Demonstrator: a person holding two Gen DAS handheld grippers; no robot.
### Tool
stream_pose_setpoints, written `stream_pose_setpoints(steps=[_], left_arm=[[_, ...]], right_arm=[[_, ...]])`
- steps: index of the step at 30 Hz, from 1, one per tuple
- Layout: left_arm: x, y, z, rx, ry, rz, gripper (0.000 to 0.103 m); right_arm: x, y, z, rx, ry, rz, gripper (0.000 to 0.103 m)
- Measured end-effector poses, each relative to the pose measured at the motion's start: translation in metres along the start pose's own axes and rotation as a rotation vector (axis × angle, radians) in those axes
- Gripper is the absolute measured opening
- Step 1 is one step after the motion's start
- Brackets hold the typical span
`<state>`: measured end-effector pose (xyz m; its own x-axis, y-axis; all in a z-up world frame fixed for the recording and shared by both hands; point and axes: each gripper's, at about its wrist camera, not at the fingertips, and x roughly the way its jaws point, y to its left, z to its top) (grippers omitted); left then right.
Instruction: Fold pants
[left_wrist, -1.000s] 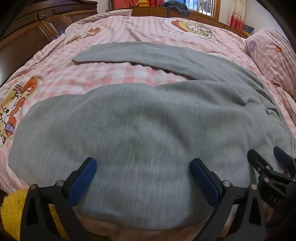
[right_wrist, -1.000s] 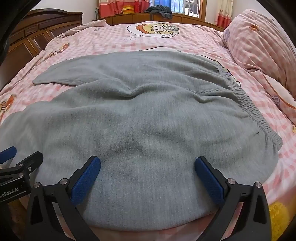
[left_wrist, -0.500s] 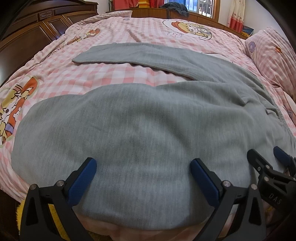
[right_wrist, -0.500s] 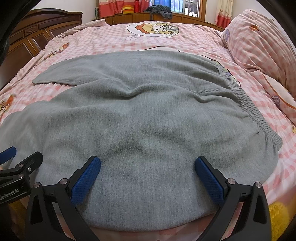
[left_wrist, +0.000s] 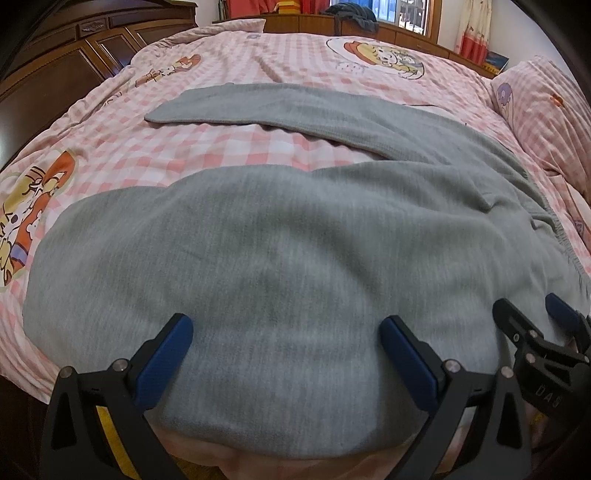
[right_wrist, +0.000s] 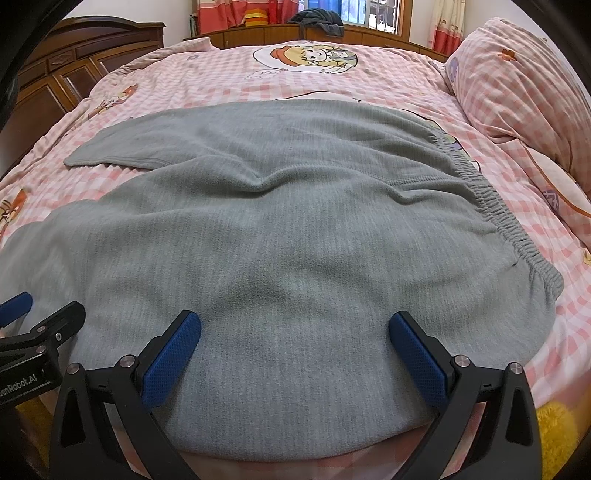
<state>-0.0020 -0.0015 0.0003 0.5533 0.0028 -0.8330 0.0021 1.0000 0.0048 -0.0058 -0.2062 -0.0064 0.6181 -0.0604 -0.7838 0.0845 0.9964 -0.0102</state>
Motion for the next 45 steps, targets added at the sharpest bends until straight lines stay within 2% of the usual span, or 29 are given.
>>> stream_pose_setpoints(steps=[26,45], left_arm=[[0.000,-0.002,0.003,0.006,0.014,0.000,0.103],[-0.007,0.000,0.010,0.037,0.036,-0.019,0.102]], right_arm=[[0.002,0.002,0.000,0.005,0.009,-0.016,0.103],[-0.013,-0.001,0.010,-0.042,0.021,0.020,0.103]])
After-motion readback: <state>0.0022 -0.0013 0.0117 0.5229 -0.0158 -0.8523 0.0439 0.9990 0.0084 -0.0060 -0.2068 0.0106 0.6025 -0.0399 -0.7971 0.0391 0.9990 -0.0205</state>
